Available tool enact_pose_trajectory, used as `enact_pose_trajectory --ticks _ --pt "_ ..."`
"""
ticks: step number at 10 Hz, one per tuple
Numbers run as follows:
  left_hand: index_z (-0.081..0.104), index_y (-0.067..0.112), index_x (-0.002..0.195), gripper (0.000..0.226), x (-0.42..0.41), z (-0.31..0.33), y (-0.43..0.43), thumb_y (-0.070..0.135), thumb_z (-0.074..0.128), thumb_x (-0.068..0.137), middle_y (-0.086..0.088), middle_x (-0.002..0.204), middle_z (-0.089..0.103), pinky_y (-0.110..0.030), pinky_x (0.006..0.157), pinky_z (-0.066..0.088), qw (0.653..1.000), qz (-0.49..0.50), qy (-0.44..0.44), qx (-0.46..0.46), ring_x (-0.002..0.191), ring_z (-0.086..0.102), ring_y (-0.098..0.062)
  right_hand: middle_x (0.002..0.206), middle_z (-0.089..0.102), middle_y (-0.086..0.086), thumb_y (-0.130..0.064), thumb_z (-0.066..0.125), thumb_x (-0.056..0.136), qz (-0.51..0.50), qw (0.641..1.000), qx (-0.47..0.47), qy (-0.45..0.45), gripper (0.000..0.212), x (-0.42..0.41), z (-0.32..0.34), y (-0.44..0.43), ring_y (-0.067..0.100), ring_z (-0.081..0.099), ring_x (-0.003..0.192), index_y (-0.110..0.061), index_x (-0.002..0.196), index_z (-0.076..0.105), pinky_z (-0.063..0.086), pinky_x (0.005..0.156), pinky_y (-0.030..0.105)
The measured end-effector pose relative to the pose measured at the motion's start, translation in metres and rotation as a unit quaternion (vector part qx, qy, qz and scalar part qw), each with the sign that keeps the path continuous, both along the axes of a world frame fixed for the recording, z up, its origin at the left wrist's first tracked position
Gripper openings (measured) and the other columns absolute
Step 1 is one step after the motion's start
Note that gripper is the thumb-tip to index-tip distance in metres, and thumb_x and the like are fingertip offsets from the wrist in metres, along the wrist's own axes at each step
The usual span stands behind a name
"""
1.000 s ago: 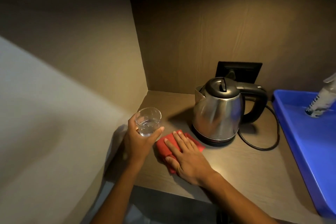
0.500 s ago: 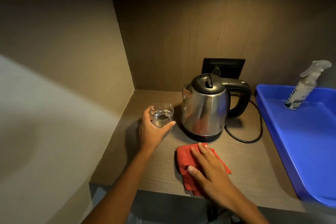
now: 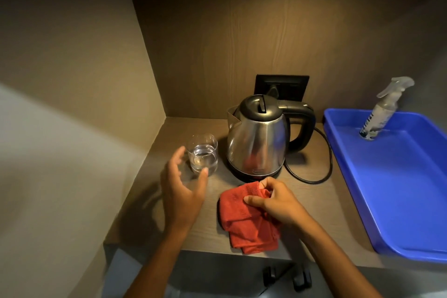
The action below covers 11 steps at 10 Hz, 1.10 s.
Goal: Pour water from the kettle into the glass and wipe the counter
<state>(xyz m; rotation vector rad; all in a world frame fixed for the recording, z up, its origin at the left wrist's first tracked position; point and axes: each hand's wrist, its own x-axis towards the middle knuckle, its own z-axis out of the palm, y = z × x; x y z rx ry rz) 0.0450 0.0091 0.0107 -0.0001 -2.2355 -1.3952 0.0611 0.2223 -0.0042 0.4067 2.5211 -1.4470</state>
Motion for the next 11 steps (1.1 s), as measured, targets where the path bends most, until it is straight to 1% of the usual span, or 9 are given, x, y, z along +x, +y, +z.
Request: enact_pose_trajectory --ticks 1,2,3,4,5,7,9,10,11 --pt "0.051 0.038 0.123 0.05 0.03 -0.003 0.014 0.032 0.069 0.077 0.01 0.121 0.06 -0.023 0.086 0.051 0.996 -0.083 -0.036 0.025 0.107 0.057 -0.001 0.068 0.058 0.004 -0.011 0.077 0.08 0.004 0.984 -0.172 0.048 0.03 0.014 0.005 0.003 0.006 0.055 0.05 -0.012 0.084 0.048 0.044 0.044 0.02" --pt "0.052 0.047 0.122 0.052 0.04 -0.004 0.038 0.05 0.07 0.073 0.012 0.118 0.063 -0.023 0.089 0.053 0.965 -0.198 -0.152 0.075 0.107 0.061 -0.001 0.075 0.062 0.011 -0.019 0.082 0.073 -0.037 0.938 -0.331 0.1 0.044 0.025 0.018 0.019 0.016 0.059 0.063 -0.005 0.099 0.049 0.051 0.051 0.022" --pt "0.051 0.037 0.132 0.056 0.037 0.005 0.071 0.032 0.076 0.082 -0.003 0.119 0.069 -0.03 0.086 0.057 0.902 -0.311 -0.224 0.199 0.104 0.068 -0.013 0.087 0.07 0.01 -0.034 0.09 0.057 -0.096 0.916 -0.368 0.126 0.067 0.035 0.04 0.052 0.02 0.065 0.077 -0.007 0.105 0.052 0.057 0.063 0.027" --pt "0.058 0.025 0.125 0.047 0.032 0.024 0.12 0.01 0.073 0.084 -0.013 0.097 0.074 -0.027 0.073 0.057 0.872 -0.355 -0.226 0.252 0.083 0.069 -0.017 0.078 0.071 0.002 -0.032 0.079 0.07 -0.174 0.939 -0.228 0.19 0.044 0.056 0.062 0.085 0.013 0.065 0.068 -0.019 0.1 0.05 0.054 0.059 0.025" --pt "0.069 0.024 0.107 0.029 0.028 0.038 0.183 0.012 0.075 0.08 -0.004 0.094 0.074 -0.041 0.081 0.059 0.877 -0.38 -0.196 0.219 0.085 0.069 -0.017 0.078 0.06 -0.006 -0.031 0.071 0.085 -0.255 0.935 0.087 0.23 0.035 0.077 0.077 0.122 0.011 0.059 0.067 -0.025 0.106 0.044 0.045 0.059 0.03" --pt "0.074 0.016 0.104 0.021 0.031 0.041 0.307 0.017 0.069 0.083 -0.007 0.106 0.075 -0.038 0.095 0.05 0.875 -0.446 -0.181 0.044 0.099 0.067 -0.025 0.087 0.067 0.0 -0.016 0.069 0.083 -0.3 0.921 0.157 0.192 0.021 0.105 0.073 0.231 0.018 0.06 0.072 -0.035 0.076 0.062 0.051 0.068 0.035" --pt "0.069 0.022 0.114 0.028 0.051 0.023 0.36 0.024 0.052 0.092 -0.01 0.126 0.065 -0.047 0.105 0.037 0.804 -0.488 -0.183 -0.286 0.121 0.053 -0.037 0.1 0.071 0.013 -0.015 0.058 0.089 -0.258 0.943 0.21 0.026 0.019 0.122 0.061 0.272 0.02 0.058 0.076 -0.019 0.078 0.072 0.044 0.066 0.027" --pt "0.067 0.017 0.114 0.033 0.058 0.028 0.355 0.034 0.044 0.097 -0.016 0.13 0.06 -0.061 0.113 0.013 0.762 -0.463 -0.191 -0.411 0.141 0.024 -0.042 0.129 0.054 0.012 -0.038 0.055 0.086 -0.226 0.933 0.265 -0.089 0.019 0.121 0.058 0.278 0.03 0.046 0.118 -0.026 0.078 0.067 0.033 0.1 0.045" --pt "0.068 0.016 0.114 0.042 0.066 0.045 0.339 0.041 0.037 0.1 -0.02 0.136 0.054 -0.065 0.115 -0.002 0.789 -0.42 -0.171 -0.414 0.148 -0.007 -0.039 0.147 0.034 0.007 -0.037 0.048 0.089 -0.17 0.929 0.319 -0.082 0.025 0.12 0.066 0.276 0.026 0.025 0.134 -0.025 0.097 0.068 0.018 0.105 0.047"
